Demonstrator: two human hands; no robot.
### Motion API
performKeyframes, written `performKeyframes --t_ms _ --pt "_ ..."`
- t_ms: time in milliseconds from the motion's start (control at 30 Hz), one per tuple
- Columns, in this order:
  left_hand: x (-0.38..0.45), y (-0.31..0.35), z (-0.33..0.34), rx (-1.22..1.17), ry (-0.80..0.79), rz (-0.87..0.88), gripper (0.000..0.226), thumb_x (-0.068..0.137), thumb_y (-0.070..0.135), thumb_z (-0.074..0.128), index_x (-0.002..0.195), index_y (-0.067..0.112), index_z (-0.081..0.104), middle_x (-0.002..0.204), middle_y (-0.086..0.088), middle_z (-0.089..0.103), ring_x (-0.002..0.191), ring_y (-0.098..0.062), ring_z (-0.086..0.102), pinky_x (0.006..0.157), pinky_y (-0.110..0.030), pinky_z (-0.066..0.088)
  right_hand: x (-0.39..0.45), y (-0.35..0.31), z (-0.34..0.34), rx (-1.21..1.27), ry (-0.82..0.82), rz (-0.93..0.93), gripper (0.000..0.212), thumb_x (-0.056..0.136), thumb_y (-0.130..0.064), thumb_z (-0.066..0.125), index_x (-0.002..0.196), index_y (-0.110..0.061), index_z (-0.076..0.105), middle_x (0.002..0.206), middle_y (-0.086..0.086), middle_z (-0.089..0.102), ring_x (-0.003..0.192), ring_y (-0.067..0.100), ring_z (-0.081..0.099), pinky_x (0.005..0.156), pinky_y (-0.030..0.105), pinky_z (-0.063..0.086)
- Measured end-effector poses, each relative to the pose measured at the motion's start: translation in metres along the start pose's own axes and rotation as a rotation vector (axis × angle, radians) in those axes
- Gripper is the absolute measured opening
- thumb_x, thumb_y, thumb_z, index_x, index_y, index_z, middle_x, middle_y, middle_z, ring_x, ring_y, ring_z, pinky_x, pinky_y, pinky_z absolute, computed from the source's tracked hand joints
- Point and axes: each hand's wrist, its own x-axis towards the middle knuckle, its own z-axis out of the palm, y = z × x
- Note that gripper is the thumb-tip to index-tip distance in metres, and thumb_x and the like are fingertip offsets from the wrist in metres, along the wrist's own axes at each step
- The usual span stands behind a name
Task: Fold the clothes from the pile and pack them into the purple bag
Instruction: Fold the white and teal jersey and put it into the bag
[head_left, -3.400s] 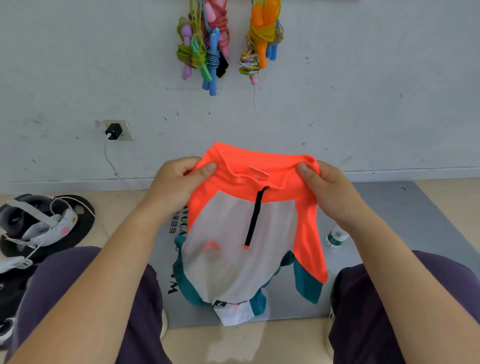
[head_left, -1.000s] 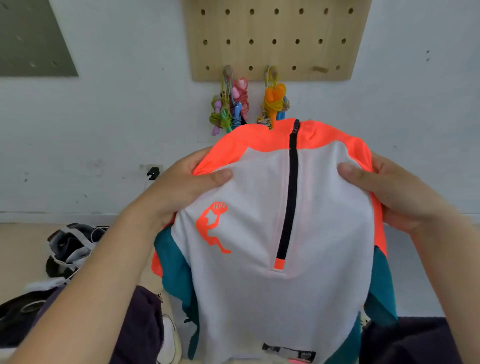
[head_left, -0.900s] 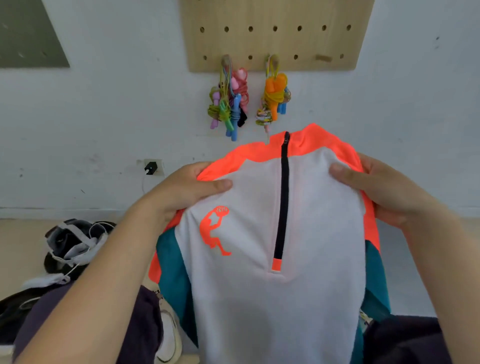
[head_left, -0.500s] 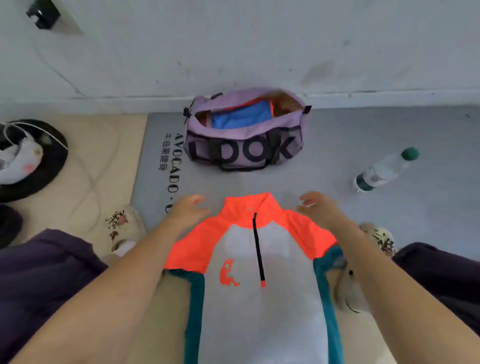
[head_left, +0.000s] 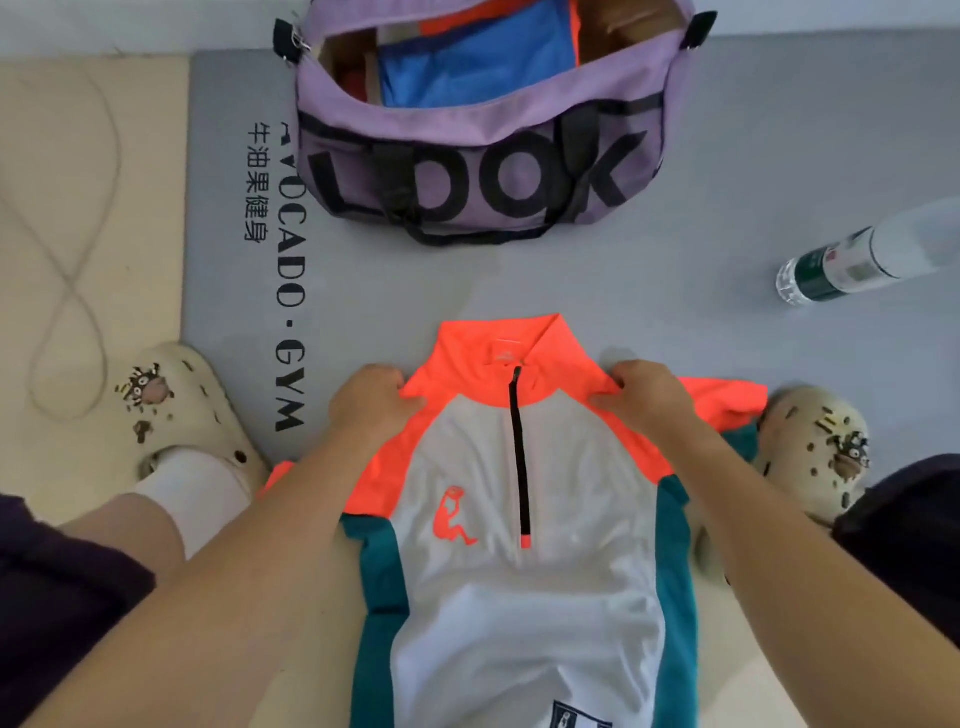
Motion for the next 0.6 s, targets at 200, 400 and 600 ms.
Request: performKeyframes --t_ms 200,400,600 --pt "0.021 0.022 -0.044 -0.16 0.23 0.082 0.023 0.096 0.022 0.056 0.094 -0.001 0.06 0.099 -0.027 0.064 0.095 -0.04 0.059 0.077 -0.042 0.037 0.011 -0.013 -0.037 0.139 0.281 -0.024 0.026 0.088 -0.027 0.066 0.087 -0.001 0.063 0.09 0.027 0.067 0.089 0.042 0.062 0.069 0.04 0.039" --pt "0.026 0.04 -0.075 -0.233 0.457 0.293 0.066 0.088 0.02 0.064 0.146 0.005 0.036 0.152 -0.021 0.031 0.142 -0.034 0.027 0.115 -0.04 0.023 0.012 -0.039 -0.056 0.357 0.456 -0.144 0.063 0.084 -0.023 0.072 0.135 -0.007 0.04 0.135 0.015 0.042 0.108 0.031 0.054 0.079 0.04 0.047" --pt "-0.03 0.002 -0.006 -0.241 0.43 0.07 0.05 0.085 0.021 0.067 0.131 0.006 0.052 0.13 -0.018 0.048 0.124 -0.035 0.042 0.101 -0.045 0.037 -0.03 -0.014 0.007 0.343 0.363 0.063 0.052 0.085 -0.025 0.07 0.127 -0.006 0.046 0.124 0.016 0.046 0.11 0.035 0.049 0.083 0.042 0.045"
